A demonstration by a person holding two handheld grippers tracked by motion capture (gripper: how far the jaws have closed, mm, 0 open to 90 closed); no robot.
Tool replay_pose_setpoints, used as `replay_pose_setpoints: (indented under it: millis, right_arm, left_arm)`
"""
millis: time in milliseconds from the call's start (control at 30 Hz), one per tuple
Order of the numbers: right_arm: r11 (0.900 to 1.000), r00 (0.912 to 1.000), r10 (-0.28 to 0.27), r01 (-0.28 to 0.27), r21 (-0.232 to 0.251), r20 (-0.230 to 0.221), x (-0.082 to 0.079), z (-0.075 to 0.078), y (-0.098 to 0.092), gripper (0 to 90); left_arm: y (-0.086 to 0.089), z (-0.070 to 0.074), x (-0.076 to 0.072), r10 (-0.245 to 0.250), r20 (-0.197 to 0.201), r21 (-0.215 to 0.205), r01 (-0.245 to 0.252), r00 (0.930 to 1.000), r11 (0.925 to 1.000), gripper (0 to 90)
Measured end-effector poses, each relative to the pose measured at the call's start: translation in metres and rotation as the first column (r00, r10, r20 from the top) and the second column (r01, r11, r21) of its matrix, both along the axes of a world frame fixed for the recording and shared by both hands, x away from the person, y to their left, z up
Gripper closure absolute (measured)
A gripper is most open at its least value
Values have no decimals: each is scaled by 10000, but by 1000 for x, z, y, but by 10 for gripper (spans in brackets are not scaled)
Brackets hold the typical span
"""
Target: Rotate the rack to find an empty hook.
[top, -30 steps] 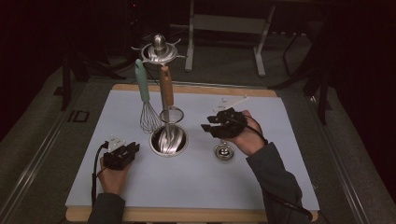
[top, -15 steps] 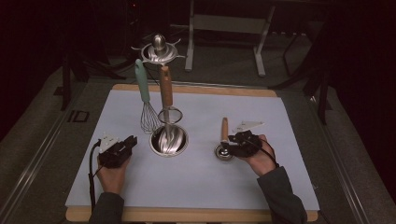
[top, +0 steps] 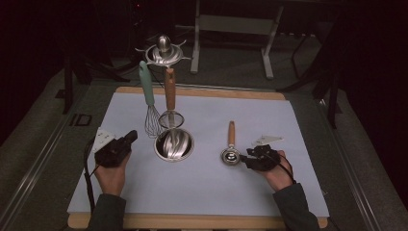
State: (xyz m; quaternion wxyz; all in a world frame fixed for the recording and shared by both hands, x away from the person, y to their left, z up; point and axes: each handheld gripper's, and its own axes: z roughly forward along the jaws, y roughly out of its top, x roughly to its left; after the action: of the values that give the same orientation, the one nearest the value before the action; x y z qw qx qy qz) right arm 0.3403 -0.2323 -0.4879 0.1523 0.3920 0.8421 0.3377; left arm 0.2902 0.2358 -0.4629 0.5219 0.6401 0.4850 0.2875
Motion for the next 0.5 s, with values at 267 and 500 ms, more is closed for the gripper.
replay_pose_setpoints:
  millis: [267,500]
  right_arm:
    - [9988,9990,-451,452,205,-67,1,-13,-15,557]
    - [9977,9981,-609,612,285,-115,1,-18,-17,549]
  left_arm:
    - [-4,39,-1,-285,975,-521,337,9948,9981,900]
    - [-5,73,-4,-392,1911,-822,558,9808,9950,900]
